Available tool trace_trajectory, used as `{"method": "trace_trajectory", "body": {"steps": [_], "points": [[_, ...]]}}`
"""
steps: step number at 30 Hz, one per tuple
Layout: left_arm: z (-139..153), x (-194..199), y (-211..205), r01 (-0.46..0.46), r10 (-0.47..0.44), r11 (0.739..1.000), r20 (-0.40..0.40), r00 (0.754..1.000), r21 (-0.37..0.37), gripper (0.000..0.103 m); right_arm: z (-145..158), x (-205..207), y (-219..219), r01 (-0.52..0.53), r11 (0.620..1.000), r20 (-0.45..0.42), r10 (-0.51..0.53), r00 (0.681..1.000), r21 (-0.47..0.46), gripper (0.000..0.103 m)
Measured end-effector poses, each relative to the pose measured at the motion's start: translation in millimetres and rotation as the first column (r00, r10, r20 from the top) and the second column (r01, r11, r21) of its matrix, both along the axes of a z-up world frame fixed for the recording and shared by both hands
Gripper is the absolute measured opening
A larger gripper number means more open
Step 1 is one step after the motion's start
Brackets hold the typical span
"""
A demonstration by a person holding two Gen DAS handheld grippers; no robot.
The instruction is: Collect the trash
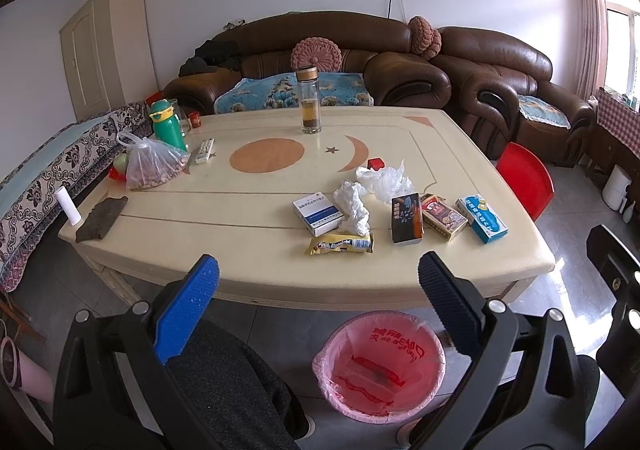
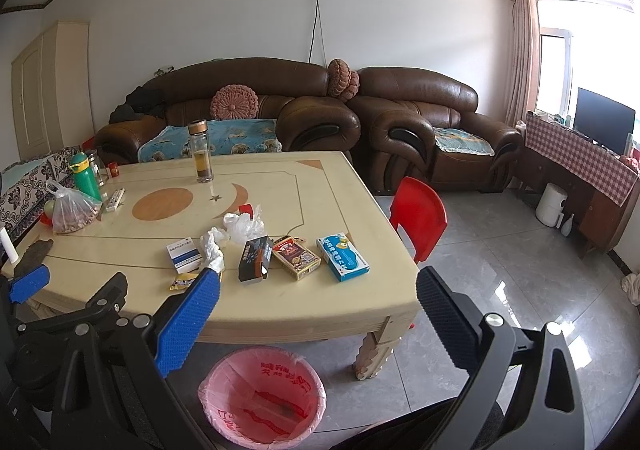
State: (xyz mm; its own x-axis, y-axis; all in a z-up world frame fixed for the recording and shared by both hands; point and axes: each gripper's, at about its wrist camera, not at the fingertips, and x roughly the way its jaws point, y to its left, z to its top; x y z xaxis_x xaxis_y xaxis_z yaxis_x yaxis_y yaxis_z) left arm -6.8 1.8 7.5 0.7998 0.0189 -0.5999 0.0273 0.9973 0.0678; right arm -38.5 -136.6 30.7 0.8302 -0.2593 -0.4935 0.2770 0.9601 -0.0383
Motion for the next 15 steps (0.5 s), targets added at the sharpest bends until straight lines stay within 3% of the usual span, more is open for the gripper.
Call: {"method": "trace_trajectory", "body": {"steps": [15], "points": [[-0.2,-0.5,-0.1,0.000,0.000,1.000,-0.001,1.000,0.000,0.098,-0.1,0.0,0.3,-0.002,1.000,-0.001,0.002,1.000,0.004,0.096]]}}
